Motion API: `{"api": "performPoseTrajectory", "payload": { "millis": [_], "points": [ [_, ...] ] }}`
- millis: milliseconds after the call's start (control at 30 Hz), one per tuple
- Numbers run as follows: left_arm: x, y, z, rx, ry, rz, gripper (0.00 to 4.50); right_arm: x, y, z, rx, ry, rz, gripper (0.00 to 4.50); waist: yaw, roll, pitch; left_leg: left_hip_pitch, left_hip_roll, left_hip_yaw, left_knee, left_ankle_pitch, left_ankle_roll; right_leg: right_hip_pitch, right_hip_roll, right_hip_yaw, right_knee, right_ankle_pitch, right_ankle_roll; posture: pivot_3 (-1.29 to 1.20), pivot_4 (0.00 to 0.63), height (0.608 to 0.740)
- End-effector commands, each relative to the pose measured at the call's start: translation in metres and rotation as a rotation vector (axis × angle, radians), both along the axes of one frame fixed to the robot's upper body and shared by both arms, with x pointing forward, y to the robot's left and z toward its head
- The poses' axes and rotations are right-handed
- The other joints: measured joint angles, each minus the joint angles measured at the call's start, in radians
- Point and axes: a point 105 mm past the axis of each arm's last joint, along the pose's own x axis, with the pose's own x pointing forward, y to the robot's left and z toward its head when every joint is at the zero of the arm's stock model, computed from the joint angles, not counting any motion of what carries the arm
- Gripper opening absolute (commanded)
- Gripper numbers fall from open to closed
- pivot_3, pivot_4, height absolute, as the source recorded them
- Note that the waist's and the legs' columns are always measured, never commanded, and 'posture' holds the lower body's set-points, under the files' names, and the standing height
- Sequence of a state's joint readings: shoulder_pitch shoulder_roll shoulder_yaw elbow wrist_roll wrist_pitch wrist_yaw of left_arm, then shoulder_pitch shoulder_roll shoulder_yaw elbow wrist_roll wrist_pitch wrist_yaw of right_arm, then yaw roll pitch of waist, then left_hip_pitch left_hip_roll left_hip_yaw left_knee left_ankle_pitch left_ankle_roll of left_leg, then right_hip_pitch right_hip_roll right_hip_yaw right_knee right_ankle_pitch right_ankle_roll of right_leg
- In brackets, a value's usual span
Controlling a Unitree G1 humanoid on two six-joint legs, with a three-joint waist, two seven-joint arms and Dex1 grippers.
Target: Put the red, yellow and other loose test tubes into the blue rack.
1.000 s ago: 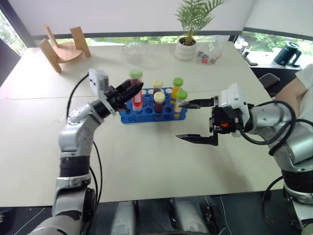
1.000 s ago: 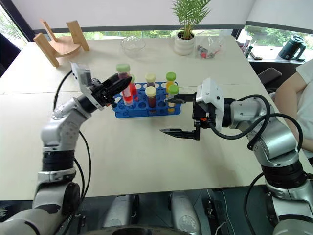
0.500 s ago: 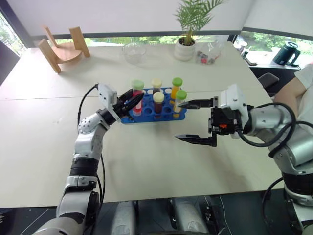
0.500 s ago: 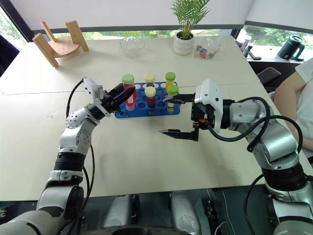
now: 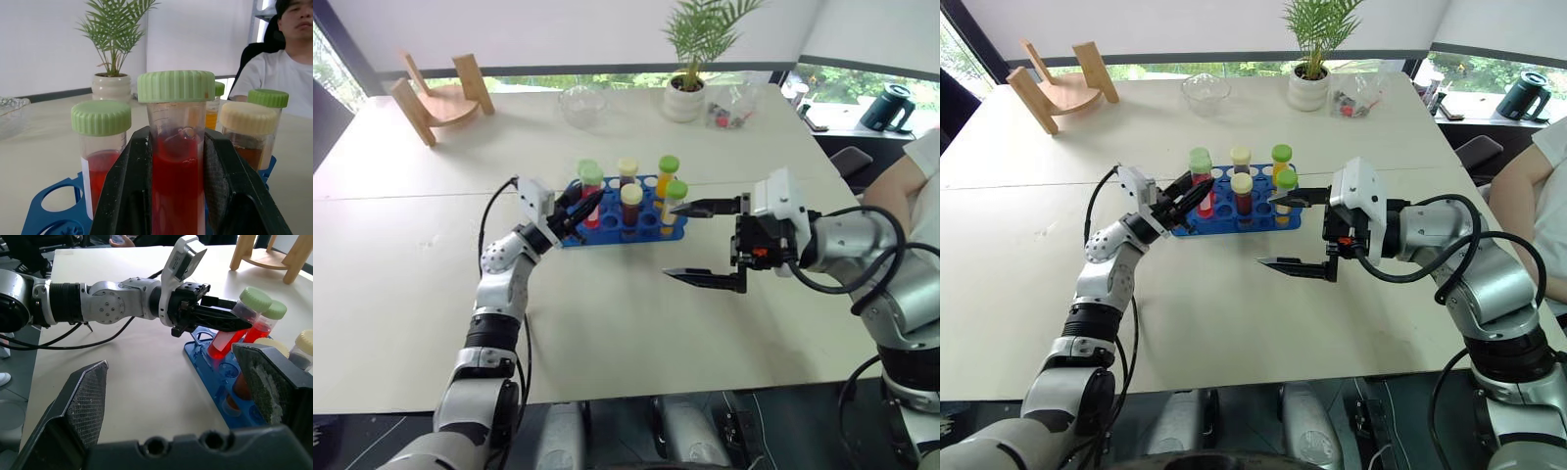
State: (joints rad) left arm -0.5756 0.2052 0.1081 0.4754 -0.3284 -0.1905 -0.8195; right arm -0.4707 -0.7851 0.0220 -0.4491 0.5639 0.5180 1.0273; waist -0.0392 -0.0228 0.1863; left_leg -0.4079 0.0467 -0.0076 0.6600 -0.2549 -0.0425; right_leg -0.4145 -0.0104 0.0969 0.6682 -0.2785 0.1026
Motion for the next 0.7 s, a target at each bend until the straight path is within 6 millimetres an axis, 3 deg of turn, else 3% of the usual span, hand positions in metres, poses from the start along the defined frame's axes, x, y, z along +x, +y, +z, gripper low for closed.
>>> {"api": "performPoseTrajectory", "payload": {
  "millis": [33,67,100,233,267,467,700],
  "points": [
    [0.001,0.003,-0.004,0.032,0.007,0.016,0.8,-0.007,0.003,0.009,0.006,-0.044,0.017,4.5,0.0,0.0,0.0,0.0,0.0,0.0,0.0,0.0,0.0,0.0,0.0,0.0,0.0,0.0,0.0,0.0,0.15,0.74],
    [-0.001,0.002,-0.007,0.043,0.023,0.001,1.83,-0.007,0.002,0.008,0.006,-0.042,0.015,4.5,0.0,0.0,0.0,0.0,0.0,0.0,0.0,0.0,0.0,0.0,0.0,0.0,0.0,0.0,0.0,0.0,0.15,0.74],
    [-0.002,0.002,-0.009,0.057,0.032,-0.01,2.12,-0.007,0.002,0.008,0.006,-0.039,0.014,4.5,0.0,0.0,0.0,0.0,0.0,0.0,0.0,0.0,0.0,0.0,0.0,0.0,0.0,0.0,0.0,0.0,0.15,0.74],
    [-0.012,0.006,-0.004,0.125,-0.003,-0.034,4.21,-0.007,0.0,0.004,0.008,-0.024,-0.003,4.5,-0.002,0.0,0.0,0.0,0.0,0.0,0.0,-0.001,0.001,0.0,0.0,0.0,0.0,0.0,0.0,0.0,0.15,0.74],
    [-0.016,0.007,-0.003,0.158,0.0,-0.055,4.47,-0.007,-0.001,0.003,0.009,-0.019,-0.01,4.5,-0.002,0.0,0.0,0.0,0.0,-0.001,0.0,-0.001,0.001,0.0,0.0,0.0,0.0,0.0,0.0,0.0,0.15,0.74],
    [-0.052,0.038,0.028,0.229,0.055,-0.075,4.47,-0.003,-0.013,-0.003,0.029,0.012,-0.104,4.5,-0.006,0.0,0.0,0.0,0.001,-0.001,-0.001,-0.001,0.001,0.0,0.0,-0.001,-0.001,0.0,0.0,0.0,0.15,0.74],
    [-0.108,0.078,0.03,0.363,0.234,-0.043,4.47,0.005,-0.036,-0.005,0.044,0.04,-0.241,4.5,-0.005,0.0,0.0,0.0,0.001,0.0,-0.002,-0.001,0.002,0.0,0.0,0.0,-0.002,0.0,0.0,0.0,0.15,0.74]
  ]
}}
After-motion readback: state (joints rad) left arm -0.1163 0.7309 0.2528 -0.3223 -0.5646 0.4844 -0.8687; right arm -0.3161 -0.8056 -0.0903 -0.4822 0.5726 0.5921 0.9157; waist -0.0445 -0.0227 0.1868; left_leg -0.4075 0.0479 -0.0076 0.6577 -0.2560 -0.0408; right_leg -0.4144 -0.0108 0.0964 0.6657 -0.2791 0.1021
